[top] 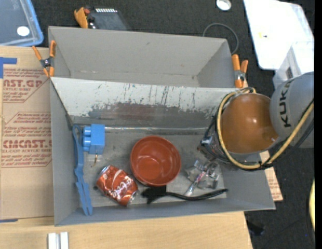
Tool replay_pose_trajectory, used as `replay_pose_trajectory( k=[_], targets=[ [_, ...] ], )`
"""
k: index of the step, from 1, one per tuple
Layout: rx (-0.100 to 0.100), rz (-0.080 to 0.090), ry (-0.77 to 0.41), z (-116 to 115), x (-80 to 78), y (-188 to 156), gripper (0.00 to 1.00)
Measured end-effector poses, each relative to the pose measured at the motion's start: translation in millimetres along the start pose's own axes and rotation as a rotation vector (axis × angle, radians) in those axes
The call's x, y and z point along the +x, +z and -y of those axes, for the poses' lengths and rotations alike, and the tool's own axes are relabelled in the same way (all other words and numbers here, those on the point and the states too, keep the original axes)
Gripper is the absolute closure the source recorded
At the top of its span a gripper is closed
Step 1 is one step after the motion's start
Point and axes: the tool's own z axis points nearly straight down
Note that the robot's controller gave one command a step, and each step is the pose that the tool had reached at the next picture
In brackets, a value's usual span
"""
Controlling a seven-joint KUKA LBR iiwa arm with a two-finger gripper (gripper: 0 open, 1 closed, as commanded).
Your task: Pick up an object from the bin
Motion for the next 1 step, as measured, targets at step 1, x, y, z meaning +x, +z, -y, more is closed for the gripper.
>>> replay_pose_trajectory(
  k=[1],
  targets=[
    [-0.009,-0.004,0.0,-3.2,0.2,-32.0,1.0]
  ],
)
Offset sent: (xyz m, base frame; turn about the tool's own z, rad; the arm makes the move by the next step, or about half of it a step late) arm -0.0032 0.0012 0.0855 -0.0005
